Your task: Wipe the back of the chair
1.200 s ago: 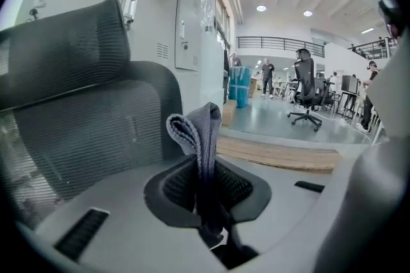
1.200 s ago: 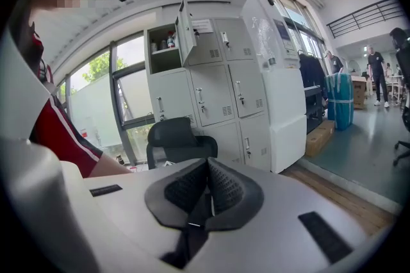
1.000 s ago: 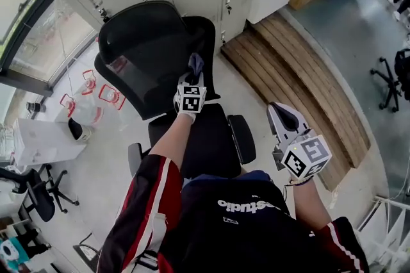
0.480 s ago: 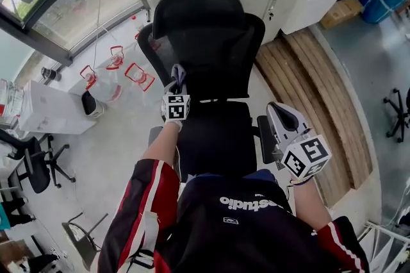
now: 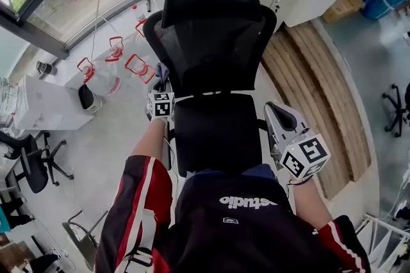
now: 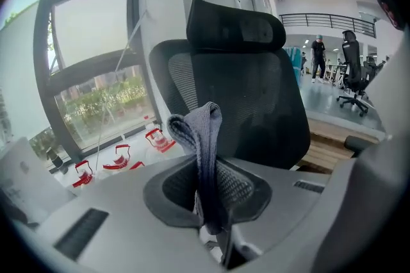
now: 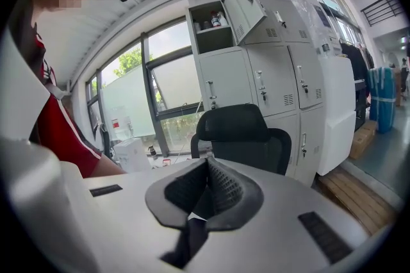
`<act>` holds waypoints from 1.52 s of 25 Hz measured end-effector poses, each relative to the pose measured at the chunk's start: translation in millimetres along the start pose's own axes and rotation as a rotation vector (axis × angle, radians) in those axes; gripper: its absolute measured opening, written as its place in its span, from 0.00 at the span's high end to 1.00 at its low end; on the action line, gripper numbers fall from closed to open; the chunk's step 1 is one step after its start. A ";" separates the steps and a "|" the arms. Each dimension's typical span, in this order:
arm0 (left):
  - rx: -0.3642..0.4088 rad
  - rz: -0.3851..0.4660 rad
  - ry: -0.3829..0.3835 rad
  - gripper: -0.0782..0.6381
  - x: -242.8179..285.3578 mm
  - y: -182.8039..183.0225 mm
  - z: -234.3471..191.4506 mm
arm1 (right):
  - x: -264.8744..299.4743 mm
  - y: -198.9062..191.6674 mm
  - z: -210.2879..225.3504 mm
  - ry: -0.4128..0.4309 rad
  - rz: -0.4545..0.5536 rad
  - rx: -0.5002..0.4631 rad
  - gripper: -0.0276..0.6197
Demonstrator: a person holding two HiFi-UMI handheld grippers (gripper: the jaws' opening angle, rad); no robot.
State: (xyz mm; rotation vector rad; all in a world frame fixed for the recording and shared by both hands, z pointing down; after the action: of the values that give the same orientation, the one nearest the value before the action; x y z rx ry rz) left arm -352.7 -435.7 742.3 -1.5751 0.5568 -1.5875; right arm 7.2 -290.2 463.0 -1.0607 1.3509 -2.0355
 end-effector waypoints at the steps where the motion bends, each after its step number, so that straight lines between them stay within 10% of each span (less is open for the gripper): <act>1: 0.008 -0.008 -0.001 0.81 4.6 -3.4 -1.8 | 1.0 -2.2 -0.4 -0.006 -0.005 0.001 0.94; 14: 0.140 -0.057 -0.073 0.81 54.1 4.9 50.5 | -16.0 -15.8 30.9 -0.072 -0.022 0.033 0.94; 38: 0.212 0.011 -0.315 0.81 111.5 97.7 343.3 | -123.1 -28.1 170.8 -0.154 -0.022 0.087 0.94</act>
State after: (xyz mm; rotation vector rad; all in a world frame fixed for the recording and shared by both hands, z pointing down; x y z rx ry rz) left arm 14.0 -500.5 775.3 -1.6126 0.2178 -1.3079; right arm 218.4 -282.4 483.5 -1.1719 1.1680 -1.9648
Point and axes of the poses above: the fingertips, and each gripper's own axes: x forward along the fingers, z to its right, y out of its top, the point moved 5 cm from there along -x, backward along the fingers
